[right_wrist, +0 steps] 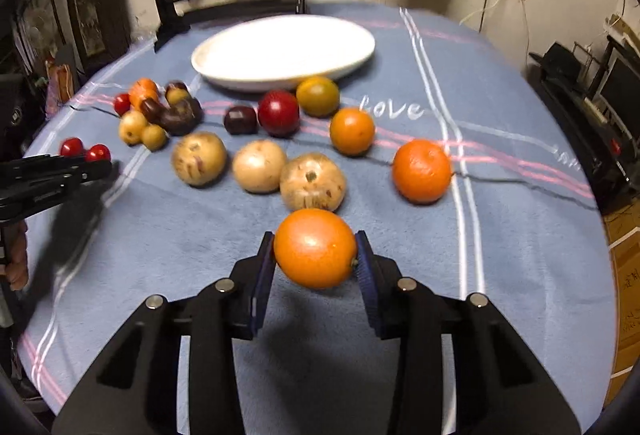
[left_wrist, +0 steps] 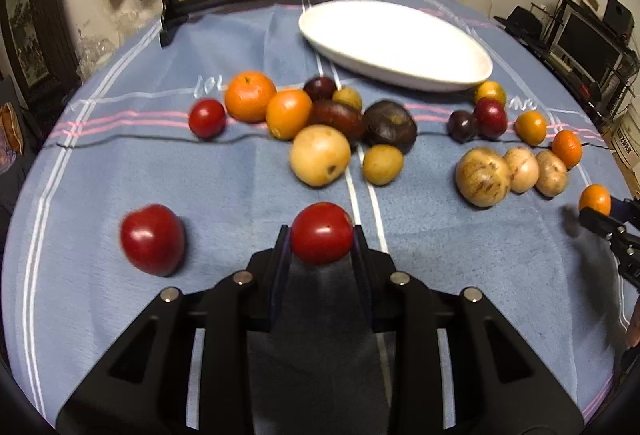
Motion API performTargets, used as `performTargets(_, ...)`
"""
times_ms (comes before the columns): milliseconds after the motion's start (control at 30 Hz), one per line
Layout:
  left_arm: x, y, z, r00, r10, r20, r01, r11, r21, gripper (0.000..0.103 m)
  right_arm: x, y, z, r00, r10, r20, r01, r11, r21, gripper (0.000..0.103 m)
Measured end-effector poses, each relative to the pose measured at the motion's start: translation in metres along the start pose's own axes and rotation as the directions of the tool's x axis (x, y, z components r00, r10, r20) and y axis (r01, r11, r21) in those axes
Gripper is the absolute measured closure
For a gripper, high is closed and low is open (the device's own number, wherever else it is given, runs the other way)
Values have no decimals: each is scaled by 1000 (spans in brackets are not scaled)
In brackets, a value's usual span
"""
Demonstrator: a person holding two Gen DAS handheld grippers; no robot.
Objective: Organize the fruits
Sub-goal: 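Carry both fruits to the white plate and open both tools to release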
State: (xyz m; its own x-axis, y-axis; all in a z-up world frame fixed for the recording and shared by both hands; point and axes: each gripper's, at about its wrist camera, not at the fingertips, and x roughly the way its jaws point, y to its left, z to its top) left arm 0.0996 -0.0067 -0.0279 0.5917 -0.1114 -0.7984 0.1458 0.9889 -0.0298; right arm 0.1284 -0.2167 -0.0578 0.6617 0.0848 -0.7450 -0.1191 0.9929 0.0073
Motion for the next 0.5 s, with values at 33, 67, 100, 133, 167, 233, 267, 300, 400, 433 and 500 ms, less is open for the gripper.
performTargets(33,-6,0,2,1000,-8,12,8,1000,8,73,-10,0,2,1000,5,26,-5,1000,-6,63)
performTargets(67,-13,-2,4,1000,-15,25,15,1000,22,73,-16,1,5,999,7,42,-7,1000,-13,63)
performTargets(100,-18,-4,6,999,-21,33,20,999,35,73,-23,2,8,998,9,57,-8,1000,-23,63)
performTargets(133,-23,-6,11,999,-27,44,24,998,53,73,-28,4,12,997,11,74,-8,999,-33,63)
performTargets(167,-28,-9,17,998,-30,55,26,997,70,73,-32,5,19,996,17,93,-12,999,-47,63)
performTargets(233,-37,-18,34,996,-42,81,34,994,105,73,-38,8,34,993,25,116,-17,997,-72,63)
performTargets(267,-39,-23,43,995,-52,90,41,992,117,73,-39,10,45,992,24,127,-13,996,-89,63)
performTargets(300,-41,-28,57,992,-69,102,56,990,127,73,-37,10,57,990,32,134,-18,995,-101,63)
performTargets(400,-30,-42,96,991,-100,94,85,985,149,72,-16,5,100,985,115,127,-108,992,-65,63)
performTargets(433,-23,-45,111,990,-113,83,100,985,143,72,-8,3,111,984,133,120,-129,991,-45,63)
performTargets(500,-3,-51,138,992,-97,77,86,987,137,72,17,0,136,985,129,118,-128,992,-19,63)
